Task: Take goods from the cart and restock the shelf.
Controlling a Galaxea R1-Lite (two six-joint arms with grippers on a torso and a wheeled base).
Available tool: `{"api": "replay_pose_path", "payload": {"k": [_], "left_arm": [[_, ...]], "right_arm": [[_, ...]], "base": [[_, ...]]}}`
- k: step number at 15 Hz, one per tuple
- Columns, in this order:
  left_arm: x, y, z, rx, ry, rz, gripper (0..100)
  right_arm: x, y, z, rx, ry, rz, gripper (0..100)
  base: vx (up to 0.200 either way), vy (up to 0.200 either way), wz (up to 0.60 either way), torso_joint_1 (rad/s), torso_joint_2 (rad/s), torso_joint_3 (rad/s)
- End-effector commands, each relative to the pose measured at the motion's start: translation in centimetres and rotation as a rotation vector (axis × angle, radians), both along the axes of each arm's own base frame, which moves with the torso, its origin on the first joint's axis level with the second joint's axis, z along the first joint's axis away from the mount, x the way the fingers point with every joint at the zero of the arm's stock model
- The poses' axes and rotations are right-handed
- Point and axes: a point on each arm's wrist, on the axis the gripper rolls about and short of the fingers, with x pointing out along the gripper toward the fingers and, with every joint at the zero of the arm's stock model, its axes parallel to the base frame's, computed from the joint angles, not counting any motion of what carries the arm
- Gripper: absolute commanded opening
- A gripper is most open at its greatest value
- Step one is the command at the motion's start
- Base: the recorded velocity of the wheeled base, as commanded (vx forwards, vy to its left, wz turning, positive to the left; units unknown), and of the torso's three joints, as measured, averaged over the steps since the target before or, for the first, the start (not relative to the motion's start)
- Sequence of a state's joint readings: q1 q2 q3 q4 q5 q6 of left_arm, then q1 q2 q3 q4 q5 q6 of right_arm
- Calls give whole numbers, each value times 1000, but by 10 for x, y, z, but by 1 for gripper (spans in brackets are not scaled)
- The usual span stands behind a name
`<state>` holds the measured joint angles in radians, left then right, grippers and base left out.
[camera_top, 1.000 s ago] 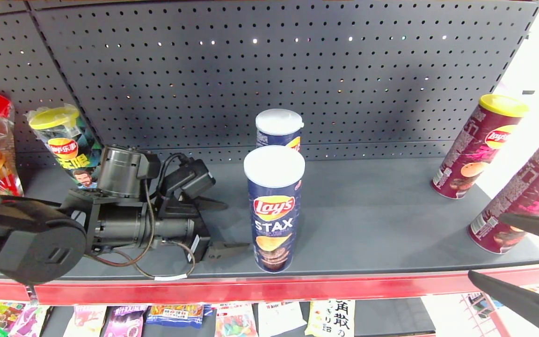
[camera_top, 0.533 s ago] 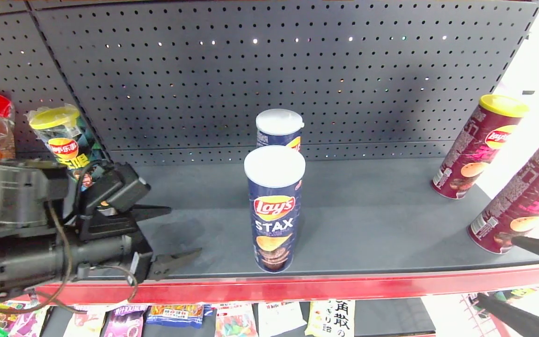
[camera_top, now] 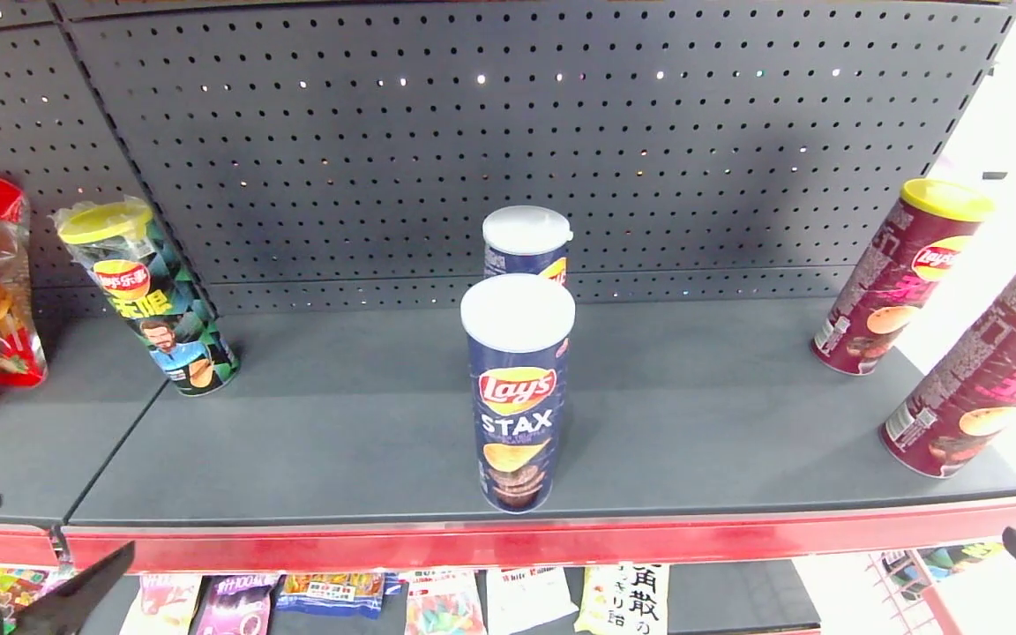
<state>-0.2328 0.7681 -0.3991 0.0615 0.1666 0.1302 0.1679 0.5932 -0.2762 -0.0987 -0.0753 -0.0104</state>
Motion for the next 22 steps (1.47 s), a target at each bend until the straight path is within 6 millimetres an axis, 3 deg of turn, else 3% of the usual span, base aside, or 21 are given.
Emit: {"api": "replay_pose_path", "payload": {"k": [1, 8, 16, 19, 22], "left_arm": [[-34, 9, -9, -47, -104, 47, 100], [-34, 8, -4, -69, -134, -2, 100], [-45, 11, -12, -37, -172, 10, 100], [-51, 12, -13, -28, -206, 4, 100], [-58, 14, -26, 24, -212, -2, 100]], "right_arm": [[-11, -3, -7, -11, -4, -52, 100], [-11, -8, -9, -112, 51, -209, 100], [-13, -7, -7, -105, 30, -167, 100], [-14, -7, -7, -105, 25, -167, 100], [-14, -7, -8, -118, 28, -161, 100]], "base": [[0, 0, 0, 0, 0, 0], [-29, 0, 0, 0, 0, 0], [-200, 0, 0, 2, 1, 2], [0, 0, 0, 0, 0, 0], [0, -200, 0, 2, -6, 1]]}}
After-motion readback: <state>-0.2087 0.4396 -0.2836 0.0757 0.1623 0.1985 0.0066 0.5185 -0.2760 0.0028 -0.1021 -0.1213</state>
